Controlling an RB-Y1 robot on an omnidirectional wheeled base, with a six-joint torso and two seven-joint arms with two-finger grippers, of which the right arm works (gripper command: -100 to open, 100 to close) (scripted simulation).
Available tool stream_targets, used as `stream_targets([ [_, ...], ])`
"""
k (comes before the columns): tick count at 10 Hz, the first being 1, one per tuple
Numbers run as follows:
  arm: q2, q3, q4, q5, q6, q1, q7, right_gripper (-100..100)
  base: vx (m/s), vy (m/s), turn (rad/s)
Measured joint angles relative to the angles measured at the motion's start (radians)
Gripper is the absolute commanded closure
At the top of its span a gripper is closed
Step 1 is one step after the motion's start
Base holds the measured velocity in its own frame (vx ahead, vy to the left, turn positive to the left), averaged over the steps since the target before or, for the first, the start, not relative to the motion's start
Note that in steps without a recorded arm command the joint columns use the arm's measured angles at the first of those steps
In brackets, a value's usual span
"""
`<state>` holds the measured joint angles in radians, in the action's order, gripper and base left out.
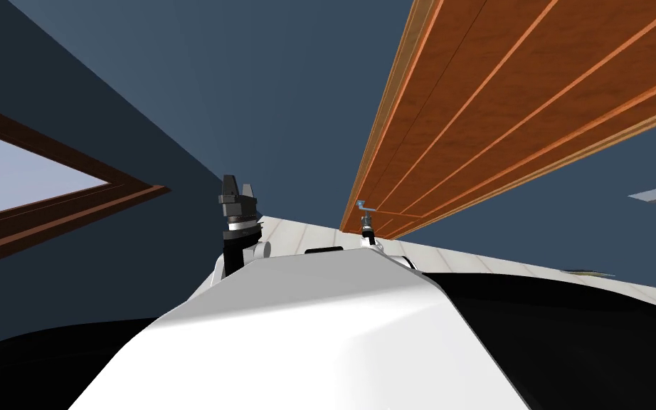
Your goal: Pull the door open
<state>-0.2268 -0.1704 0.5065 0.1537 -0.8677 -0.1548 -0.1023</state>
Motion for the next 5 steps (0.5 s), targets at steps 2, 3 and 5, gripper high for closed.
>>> stream_targets([
  [2,-0.014,-0.006,-0.019,0.005,-0.022,0.006,-0.014,-100,0.158,-0.033,0.07],
  [3,-0.02,-0.01,-0.025,0.008,-0.024,0.01,-0.018,-100,0.176,-0.03,0.111],
  [5,-0.035,-0.017,-0.026,0.014,-0.034,0.026,-0.03,-100,0.138,-0.014,0.052],
])
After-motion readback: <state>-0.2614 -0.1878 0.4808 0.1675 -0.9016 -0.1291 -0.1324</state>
